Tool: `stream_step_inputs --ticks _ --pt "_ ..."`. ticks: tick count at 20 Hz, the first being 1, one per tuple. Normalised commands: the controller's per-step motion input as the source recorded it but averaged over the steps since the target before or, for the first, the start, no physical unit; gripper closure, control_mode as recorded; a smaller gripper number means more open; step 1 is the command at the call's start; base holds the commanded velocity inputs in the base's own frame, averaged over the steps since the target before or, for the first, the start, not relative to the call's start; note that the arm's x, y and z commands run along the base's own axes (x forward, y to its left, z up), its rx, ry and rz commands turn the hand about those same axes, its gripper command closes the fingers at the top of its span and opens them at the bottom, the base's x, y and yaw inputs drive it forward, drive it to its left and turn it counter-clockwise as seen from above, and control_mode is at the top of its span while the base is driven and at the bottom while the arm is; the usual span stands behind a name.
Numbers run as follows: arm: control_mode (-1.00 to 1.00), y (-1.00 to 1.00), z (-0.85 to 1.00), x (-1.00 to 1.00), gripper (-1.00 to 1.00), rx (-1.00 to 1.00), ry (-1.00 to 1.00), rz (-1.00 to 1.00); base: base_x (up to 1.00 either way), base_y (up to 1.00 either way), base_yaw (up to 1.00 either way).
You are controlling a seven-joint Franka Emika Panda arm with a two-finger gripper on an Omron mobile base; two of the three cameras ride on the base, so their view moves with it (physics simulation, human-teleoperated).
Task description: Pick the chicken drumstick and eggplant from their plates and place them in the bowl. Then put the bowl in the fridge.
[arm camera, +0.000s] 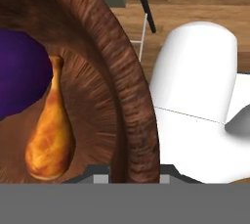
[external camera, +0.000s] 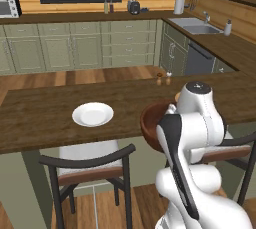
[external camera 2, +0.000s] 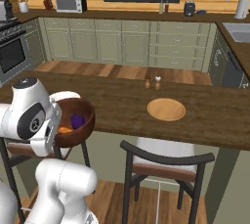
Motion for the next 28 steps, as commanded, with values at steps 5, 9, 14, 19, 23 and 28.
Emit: stream_step_inputs --ticks 5,9,14,19,23,28 --pt "1.00 0.00 0.00 0.00 1.00 0.00 0.00 0.00 -1.00 0.00 0.04" --pt "1.00 0.00 0.00 0.00 1.00 0.00 0.00 0.00 -0.65 0.52 0.09" --pt "1.00 0.00 0.00 0.00 1.00 0.00 0.00 0.00 0.00 1.00 0.10" --pt "1.00 0.00 0.00 0.00 1.00 0.00 0.00 0.00 0.00 1.00 0.05" --pt "1.00 0.00 0.00 0.00 1.00 0.00 0.00 0.00 0.08 1.00 0.01" --pt "1.00 0.00 0.00 0.00 1.00 0.00 0.00 0.00 0.43 1.00 0.00"
